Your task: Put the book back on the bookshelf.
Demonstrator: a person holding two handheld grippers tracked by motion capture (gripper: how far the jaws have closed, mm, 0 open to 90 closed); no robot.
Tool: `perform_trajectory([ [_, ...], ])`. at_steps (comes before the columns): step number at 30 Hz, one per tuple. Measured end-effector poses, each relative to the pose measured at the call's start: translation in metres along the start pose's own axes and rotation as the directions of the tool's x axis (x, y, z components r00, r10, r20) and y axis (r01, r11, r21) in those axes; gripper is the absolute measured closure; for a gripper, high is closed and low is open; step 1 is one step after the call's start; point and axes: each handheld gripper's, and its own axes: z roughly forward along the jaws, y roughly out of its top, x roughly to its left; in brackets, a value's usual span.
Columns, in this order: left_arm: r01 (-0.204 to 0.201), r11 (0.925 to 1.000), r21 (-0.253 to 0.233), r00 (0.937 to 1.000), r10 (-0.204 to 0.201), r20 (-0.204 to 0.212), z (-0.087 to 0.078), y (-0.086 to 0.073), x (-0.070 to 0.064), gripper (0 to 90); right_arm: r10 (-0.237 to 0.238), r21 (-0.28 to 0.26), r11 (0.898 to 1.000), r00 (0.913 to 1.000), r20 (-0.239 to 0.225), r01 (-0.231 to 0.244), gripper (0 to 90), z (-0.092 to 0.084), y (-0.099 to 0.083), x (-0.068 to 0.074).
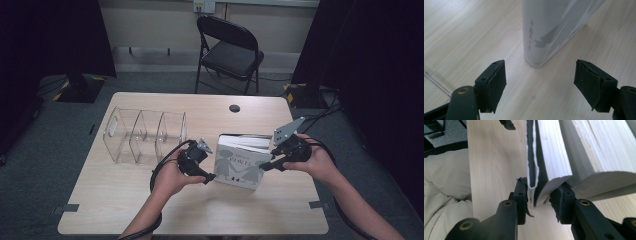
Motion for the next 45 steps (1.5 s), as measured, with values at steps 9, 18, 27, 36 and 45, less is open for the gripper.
perform_trajectory([
  [9, -0.029, 0.9995, 0.010, 0.9996, 0.029, -0.004, 0.001, 0.014, 0.000, 24.9, 0.004, 0.003, 1.000, 1.0000, 0.008, -0.004, 63.4, 0.001, -0.005, 0.000],
  [18, -0.063, 0.9978, -0.020, 0.9980, 0.063, 0.004, -0.001, 0.032, -0.002, 24.6, 0.006, 0.008, 1.000, 0.9998, 0.018, -0.006, 62.2, 0.000, -0.008, 0.001],
  [27, -0.110, 0.9935, -0.029, 0.9939, 0.110, -0.006, -0.012, 0.051, -0.003, 24.5, 0.023, 0.012, 1.000, 0.9993, 0.029, -0.024, 61.5, -0.003, -0.011, 0.001],
  [36, -0.173, 0.9845, -0.025, 0.9848, 0.173, -0.003, -0.016, 0.066, -0.004, 23.5, 0.028, 0.009, 1.000, 0.9991, 0.033, -0.029, 61.3, -0.001, -0.014, 0.001],
  [45, -0.220, 0.9754, -0.015, 0.9753, 0.220, 0.018, -0.019, 0.078, -0.011, 31.1, 0.031, 0.008, 0.999, 0.9986, 0.044, -0.031, 61.2, -0.002, -0.016, 0.000],
])
